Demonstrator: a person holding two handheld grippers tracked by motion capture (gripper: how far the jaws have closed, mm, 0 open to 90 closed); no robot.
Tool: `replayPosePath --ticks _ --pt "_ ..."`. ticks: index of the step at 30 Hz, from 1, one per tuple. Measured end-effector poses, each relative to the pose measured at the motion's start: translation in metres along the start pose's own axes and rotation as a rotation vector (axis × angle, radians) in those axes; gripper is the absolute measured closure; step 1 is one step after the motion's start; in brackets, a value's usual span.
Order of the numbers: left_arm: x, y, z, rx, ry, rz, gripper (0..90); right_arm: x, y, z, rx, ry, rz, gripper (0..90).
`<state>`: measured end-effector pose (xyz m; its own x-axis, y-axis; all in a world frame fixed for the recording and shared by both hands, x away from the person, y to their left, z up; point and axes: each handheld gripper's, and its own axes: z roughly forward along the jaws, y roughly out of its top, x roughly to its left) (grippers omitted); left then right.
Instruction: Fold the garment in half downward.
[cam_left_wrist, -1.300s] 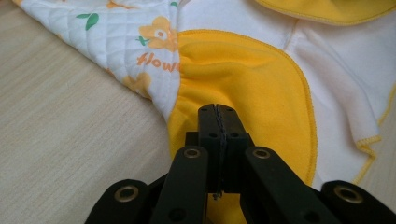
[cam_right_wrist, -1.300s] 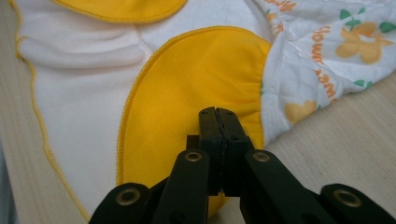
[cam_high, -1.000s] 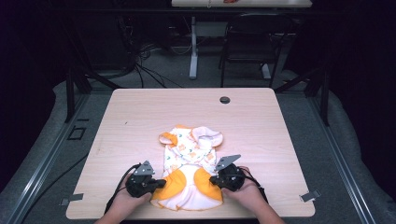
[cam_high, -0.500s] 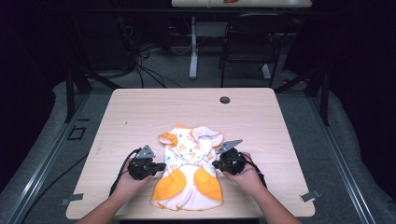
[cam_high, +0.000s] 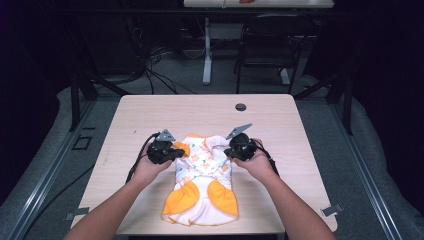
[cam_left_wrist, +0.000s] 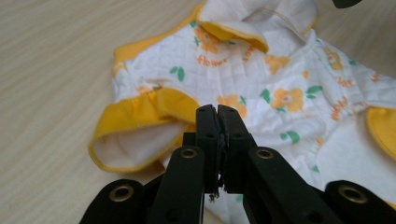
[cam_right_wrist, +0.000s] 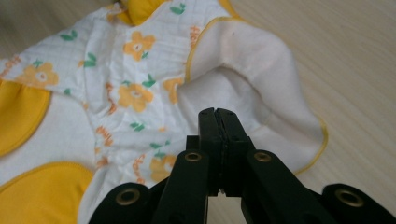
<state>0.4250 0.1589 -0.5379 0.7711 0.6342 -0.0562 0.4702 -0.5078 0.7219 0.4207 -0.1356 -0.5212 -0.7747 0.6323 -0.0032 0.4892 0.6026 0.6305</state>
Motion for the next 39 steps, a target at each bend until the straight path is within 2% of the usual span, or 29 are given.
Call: replayPosePath --ticks 1,6,8,13,14,16,18,19,21,23,26,27,29,33,36,37,39 --pt "0.002 0.003 0.002 0.004 0.001 0.001 88.0 -0.004 0.004 0.002 -0.006 0.006 0.008 89.2" --pt "0.010 0.014 0.016 0.016 0.026 0.015 87.9 -0.018 0.015 0.016 0.008 -0.030 0.035 88.7" --pt "0.012 0.017 0.021 0.014 0.028 0.005 87.6 -0.022 0.018 0.022 0.008 -0.037 0.058 88.4" --pt "0.020 0.024 0.035 0.016 0.047 -0.004 87.6 -0.025 0.027 0.035 0.007 -0.054 0.044 86.6" --pt "0.021 0.025 0.037 0.011 0.047 -0.010 87.6 -0.025 0.029 0.038 -0.010 -0.057 0.048 86.3" --pt "0.025 0.027 0.040 0.002 0.042 -0.026 87.7 -0.025 0.033 0.041 -0.006 -0.065 0.044 85.3" --pt "0.027 0.028 0.043 0.004 0.054 -0.025 87.6 -0.027 0.037 0.047 0.001 -0.081 0.045 82.8" --pt "0.029 0.029 0.045 0.006 0.057 -0.033 86.9 -0.029 0.038 0.048 0.018 -0.089 0.034 80.9" --pt "0.032 0.029 0.047 -0.002 0.068 -0.044 85.7 -0.032 0.039 0.052 -0.017 -0.106 0.069 79.7" --pt "0.036 0.027 0.048 0.007 0.083 -0.058 84.4 -0.035 0.038 0.055 -0.025 -0.111 0.100 77.3" --pt "0.041 0.024 0.050 0.016 0.101 -0.067 80.0 -0.040 0.035 0.061 0.008 -0.116 0.118 71.5" --pt "0.042 0.023 0.051 0.016 0.110 -0.074 77.0 -0.041 0.034 0.062 0.000 -0.114 0.131 70.0" --pt "0.043 0.022 0.052 0.016 0.110 -0.085 71.4 -0.042 0.033 0.064 0.020 -0.109 0.141 67.9" --pt "0.043 0.020 0.057 0.047 0.109 -0.088 62.8 -0.041 0.033 0.067 0.031 -0.092 0.142 64.7" --pt "0.043 0.018 0.057 0.050 0.110 -0.089 60.5 -0.039 0.031 0.071 0.063 -0.098 0.130 63.3" --pt "0.043 0.018 0.057 0.050 0.112 -0.089 60.1 -0.038 0.030 0.073 0.052 -0.105 0.133 63.3" --pt "0.043 0.017 0.058 0.059 0.110 -0.093 59.6 -0.039 0.031 0.073 0.072 -0.103 0.129 62.7"
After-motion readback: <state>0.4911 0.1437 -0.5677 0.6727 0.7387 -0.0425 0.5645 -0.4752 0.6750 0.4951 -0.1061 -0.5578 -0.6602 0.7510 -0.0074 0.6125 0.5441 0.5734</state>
